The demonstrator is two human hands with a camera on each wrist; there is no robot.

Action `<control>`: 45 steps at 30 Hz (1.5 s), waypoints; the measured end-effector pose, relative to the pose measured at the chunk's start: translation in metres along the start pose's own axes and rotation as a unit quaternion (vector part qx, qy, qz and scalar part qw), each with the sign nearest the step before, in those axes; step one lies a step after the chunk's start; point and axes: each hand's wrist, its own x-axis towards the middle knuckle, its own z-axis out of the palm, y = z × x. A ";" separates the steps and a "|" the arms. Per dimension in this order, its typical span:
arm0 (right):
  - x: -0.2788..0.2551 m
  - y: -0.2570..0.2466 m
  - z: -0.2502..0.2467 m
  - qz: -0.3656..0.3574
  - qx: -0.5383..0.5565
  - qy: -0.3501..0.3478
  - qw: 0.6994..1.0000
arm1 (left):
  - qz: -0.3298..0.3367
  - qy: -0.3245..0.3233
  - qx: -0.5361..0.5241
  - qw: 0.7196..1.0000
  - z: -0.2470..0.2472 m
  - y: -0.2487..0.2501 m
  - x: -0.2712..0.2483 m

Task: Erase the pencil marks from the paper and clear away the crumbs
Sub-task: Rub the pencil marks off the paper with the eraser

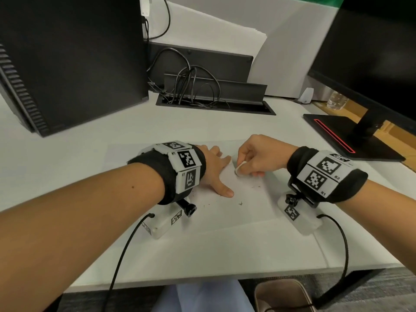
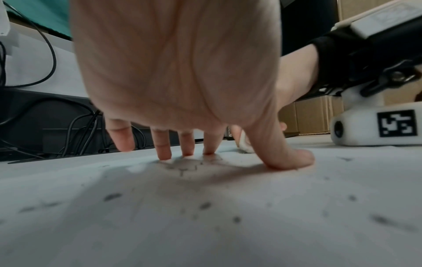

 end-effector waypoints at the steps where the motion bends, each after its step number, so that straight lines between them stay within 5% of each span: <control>1: -0.001 -0.001 0.000 0.002 -0.001 -0.002 1.000 | 0.001 0.000 -0.003 1.000 0.000 0.000 0.000; 4: -0.005 -0.005 0.007 -0.012 0.016 -0.048 0.999 | 0.004 0.000 -0.001 1.000 0.001 0.000 0.001; 17: -0.002 0.006 -0.004 0.022 -0.017 0.014 1.000 | -0.001 -0.001 0.002 1.000 0.000 0.000 0.001; 29: -0.004 -0.001 0.006 -0.007 0.031 -0.039 0.999 | 0.002 -0.002 0.003 1.000 0.001 0.000 0.003; 32: 0.000 0.004 0.001 -0.004 0.002 0.006 1.000 | 0.000 -0.002 0.006 1.000 0.000 -0.001 0.003; 36: -0.002 0.001 0.007 -0.017 0.021 -0.031 0.999 | 0.000 -0.002 0.002 1.000 0.001 0.000 0.004; 45: -0.002 0.018 -0.004 0.026 0.006 0.018 0.999 | -0.005 -0.003 -0.010 1.000 -0.002 0.000 0.003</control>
